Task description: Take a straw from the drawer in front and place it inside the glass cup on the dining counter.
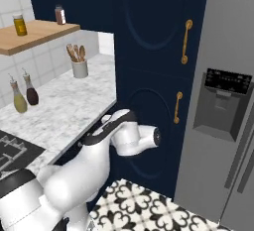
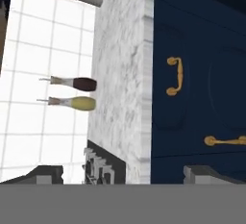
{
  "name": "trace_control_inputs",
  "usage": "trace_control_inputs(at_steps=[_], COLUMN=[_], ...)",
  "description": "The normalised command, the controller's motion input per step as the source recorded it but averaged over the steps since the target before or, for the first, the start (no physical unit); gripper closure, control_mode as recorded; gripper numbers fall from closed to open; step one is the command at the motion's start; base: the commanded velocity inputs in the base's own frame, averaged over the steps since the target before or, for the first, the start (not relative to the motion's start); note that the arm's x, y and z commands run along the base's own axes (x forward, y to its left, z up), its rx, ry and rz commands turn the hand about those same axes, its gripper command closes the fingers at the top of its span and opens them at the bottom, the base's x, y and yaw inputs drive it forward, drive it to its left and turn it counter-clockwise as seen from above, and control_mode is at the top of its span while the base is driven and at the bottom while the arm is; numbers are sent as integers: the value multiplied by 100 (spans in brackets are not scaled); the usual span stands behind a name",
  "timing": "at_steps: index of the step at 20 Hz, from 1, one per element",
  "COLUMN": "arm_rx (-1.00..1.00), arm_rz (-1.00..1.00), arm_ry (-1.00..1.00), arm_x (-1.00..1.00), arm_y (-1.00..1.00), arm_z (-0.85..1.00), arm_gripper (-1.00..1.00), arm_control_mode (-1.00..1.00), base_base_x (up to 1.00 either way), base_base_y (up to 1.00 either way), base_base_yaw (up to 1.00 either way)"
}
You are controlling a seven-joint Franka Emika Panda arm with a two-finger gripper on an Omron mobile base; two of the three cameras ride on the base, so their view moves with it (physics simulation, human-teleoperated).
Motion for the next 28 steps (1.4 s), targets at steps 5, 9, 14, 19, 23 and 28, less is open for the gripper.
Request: trace_control_inputs(at_steps=[5,9,14,19,23,28], arm_rx=[3,10,7,8,8,8], arm_rz=[11,14,12,10,8,8], arm_ry=[0,0,-1,-5,-2,-1], arm_x=[57,43,45,34,37,36], arm_y=[35,42,43,27,12,22], arm_z=[-79,-58,-42,-33,-43,-43], arm_gripper=[-100,-100,-100,-100,-100,-100], arm_control_mode=[-100,-100,-100,-100,-100,-100], base_base_x=[0,0,0,0,0,0], base_base_y=[0,0,0,0,0,0], base_base_yaw=[0,0,0,0,0,0])
